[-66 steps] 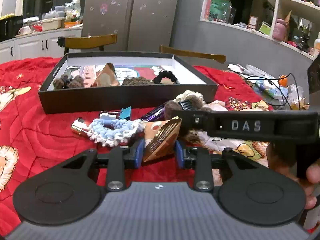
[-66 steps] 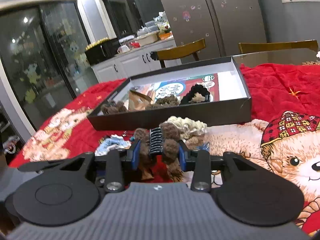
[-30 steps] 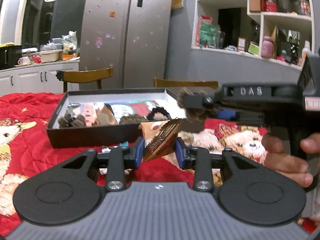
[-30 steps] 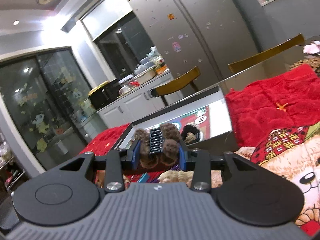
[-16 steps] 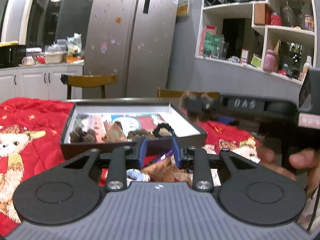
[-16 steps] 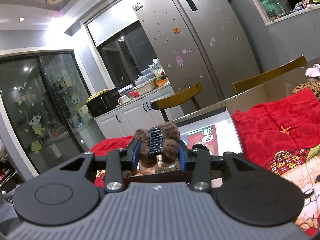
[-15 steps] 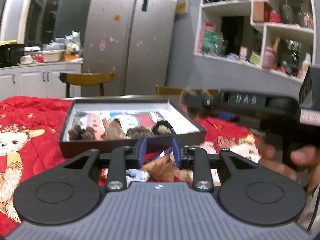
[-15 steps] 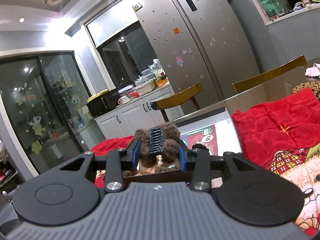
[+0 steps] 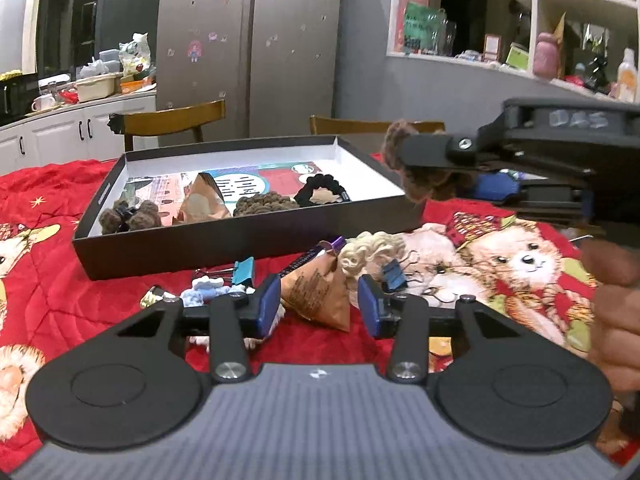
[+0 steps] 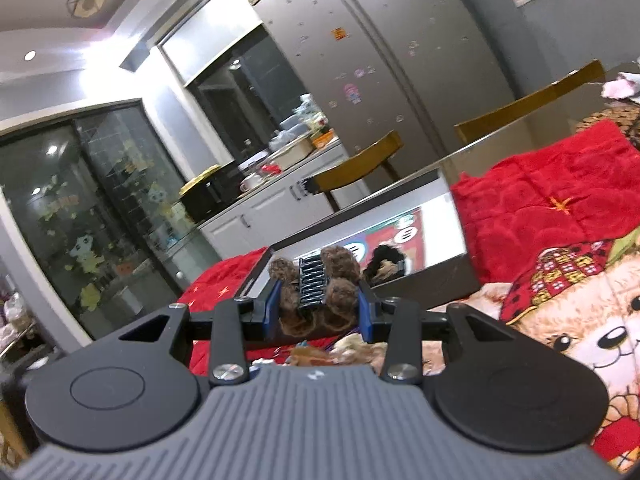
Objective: Organize objects
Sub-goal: 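Carry the snack bag over the black box with left tool while right tool carries the pompom clip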
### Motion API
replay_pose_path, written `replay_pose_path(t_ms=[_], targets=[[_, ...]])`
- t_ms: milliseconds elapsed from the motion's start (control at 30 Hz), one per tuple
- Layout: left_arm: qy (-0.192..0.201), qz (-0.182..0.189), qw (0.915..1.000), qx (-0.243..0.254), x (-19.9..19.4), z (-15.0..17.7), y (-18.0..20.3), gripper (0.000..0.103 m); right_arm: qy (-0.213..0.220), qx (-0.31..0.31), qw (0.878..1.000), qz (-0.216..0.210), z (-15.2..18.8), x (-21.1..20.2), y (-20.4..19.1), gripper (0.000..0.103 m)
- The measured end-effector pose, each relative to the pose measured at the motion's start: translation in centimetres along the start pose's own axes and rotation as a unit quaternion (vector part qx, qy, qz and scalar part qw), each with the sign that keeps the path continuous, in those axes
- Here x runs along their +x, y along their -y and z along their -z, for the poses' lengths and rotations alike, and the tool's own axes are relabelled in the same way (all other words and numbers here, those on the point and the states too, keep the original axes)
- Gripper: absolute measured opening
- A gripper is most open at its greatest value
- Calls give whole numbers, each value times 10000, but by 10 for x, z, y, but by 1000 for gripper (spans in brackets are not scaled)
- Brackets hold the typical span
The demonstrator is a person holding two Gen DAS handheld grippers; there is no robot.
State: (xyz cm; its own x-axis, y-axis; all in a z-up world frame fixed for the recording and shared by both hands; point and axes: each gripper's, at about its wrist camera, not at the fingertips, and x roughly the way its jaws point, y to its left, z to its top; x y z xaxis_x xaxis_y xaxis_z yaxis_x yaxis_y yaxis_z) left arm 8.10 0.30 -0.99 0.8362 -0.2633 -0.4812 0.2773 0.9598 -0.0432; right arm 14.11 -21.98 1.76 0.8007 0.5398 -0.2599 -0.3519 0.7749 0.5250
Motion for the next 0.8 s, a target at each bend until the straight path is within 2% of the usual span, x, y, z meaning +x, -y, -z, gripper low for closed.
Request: replay_pose_path(t_ms=[167,300,400,567,800], targets=[[-267,-132,9996,-30,26,-5,-2,49,4,-46,10000,-45,1,-1,-3,42],[-323,-127,9994,-31,31,-5,-3,49,-113,39,9999,-33,3,3,1,42],[-361,-45,9992,-178,32,-5,-10,44,-176,13,9998,-5,5,5,0,42],[-313,68,9986,-429,29,-3,-17,38,-91,-44,9999,2,5,2,0,42],[-201,47,9992,-352,21,-1,-14,34,-4,-23,9999,137,5,2,3,42]])
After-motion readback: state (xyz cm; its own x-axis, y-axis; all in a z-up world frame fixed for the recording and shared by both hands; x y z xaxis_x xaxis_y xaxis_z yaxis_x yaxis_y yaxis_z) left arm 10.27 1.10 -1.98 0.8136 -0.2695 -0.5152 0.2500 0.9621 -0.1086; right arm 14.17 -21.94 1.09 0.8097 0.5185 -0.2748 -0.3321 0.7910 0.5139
